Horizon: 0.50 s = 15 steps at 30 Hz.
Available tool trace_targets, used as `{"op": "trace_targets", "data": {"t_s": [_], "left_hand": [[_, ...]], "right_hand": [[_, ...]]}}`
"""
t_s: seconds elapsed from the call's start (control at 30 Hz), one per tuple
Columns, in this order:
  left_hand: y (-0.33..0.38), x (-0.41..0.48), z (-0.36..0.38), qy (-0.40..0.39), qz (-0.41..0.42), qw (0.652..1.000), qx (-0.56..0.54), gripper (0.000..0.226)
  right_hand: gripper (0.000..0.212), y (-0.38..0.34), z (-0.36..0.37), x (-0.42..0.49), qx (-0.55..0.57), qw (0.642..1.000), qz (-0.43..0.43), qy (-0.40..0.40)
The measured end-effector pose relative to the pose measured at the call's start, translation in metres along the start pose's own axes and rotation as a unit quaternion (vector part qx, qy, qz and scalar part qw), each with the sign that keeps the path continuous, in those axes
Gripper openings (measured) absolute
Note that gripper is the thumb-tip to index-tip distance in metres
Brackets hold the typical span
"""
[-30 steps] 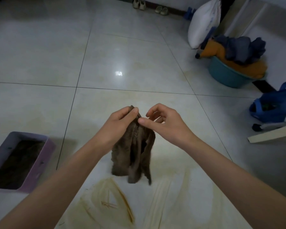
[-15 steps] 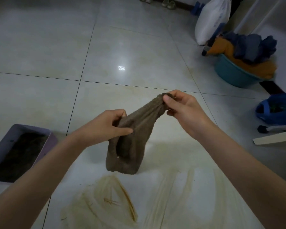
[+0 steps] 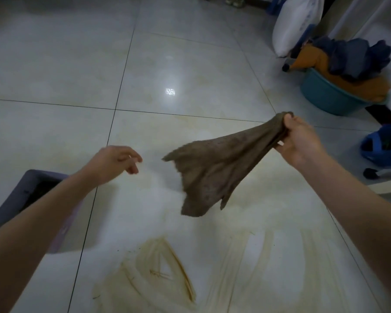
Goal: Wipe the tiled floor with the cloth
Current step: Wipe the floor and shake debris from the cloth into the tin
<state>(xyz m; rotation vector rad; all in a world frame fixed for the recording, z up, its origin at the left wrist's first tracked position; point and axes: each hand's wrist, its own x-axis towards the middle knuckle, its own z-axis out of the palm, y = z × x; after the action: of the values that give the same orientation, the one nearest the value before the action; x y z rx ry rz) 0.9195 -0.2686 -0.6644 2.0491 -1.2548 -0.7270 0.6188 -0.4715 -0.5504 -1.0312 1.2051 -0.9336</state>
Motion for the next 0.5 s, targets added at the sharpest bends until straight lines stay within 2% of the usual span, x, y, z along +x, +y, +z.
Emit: {"op": "trace_targets", "data": {"t_s": [0.07,0.1,0.2,0.33,0.4,0.5], "left_hand": [[0.01,0.006,-0.006,0.062,0.004,0.996,-0.063,0.023],[0.019,0.009,-0.004,0.065,0.008,0.994,-0.086,0.02],[0.056,0.018,0.031,0.013,0.049,0.991,-0.123,0.016],[0.12,0.025,0.091,-0.092,0.13,0.976,-0.146,0.051],[0.147,0.025,0.11,-0.112,0.163,0.968,-0.154,0.061],[0.172,0.028,0.122,-0.119,0.198,0.957,-0.174,0.046]], "right_hand": [[0.016,-0.004,-0.009,0.007,0.031,1.0,-0.002,0.0],[0.016,-0.004,-0.012,0.009,0.027,1.0,-0.005,-0.009],[0.015,0.001,-0.014,0.004,-0.02,0.997,-0.003,-0.079],[0.017,0.006,-0.011,-0.007,-0.063,0.986,-0.002,-0.157],[0.017,0.006,-0.009,-0.013,-0.068,0.981,-0.007,-0.183],[0.017,0.007,-0.011,-0.021,-0.094,0.97,-0.01,-0.224]]}}
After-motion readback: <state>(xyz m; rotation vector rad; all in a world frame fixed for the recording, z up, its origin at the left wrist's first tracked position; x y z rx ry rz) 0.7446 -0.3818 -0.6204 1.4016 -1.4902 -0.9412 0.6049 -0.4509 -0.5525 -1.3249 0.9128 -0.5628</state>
